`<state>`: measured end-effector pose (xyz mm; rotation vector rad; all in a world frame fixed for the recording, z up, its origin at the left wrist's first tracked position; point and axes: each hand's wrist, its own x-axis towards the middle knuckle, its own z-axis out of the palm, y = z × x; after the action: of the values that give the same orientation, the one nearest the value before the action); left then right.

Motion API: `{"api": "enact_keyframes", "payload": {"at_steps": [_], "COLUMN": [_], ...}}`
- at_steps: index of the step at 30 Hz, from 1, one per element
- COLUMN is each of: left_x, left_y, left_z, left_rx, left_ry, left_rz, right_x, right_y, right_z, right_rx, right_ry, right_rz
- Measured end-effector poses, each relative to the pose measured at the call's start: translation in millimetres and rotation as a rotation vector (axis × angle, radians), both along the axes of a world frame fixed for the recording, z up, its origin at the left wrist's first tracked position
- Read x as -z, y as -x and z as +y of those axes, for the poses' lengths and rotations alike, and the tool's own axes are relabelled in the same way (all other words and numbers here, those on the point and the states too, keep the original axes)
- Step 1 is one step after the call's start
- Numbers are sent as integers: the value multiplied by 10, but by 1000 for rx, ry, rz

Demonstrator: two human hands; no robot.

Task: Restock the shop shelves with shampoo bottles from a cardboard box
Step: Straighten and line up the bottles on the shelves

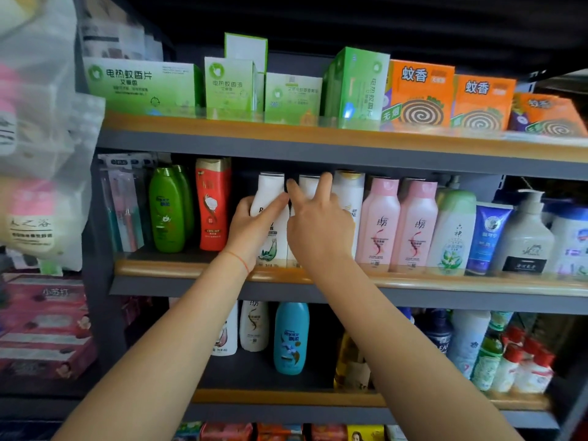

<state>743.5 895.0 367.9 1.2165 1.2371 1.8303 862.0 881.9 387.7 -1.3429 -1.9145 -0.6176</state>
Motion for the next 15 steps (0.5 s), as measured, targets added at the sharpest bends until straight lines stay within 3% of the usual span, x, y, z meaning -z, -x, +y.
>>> {"api": "enact_keyframes", "payload": {"at_steps": [15], "left_x": [15], "left_y": [47], "left_z": [87], "left_rx": [19], "left_ry": [4], "left_rz": [23], "right_x": [75], "right_y": [-75], "right_z": [93], "right_rx": [-152], "right_ry": [16], "right_rz": [76]}}
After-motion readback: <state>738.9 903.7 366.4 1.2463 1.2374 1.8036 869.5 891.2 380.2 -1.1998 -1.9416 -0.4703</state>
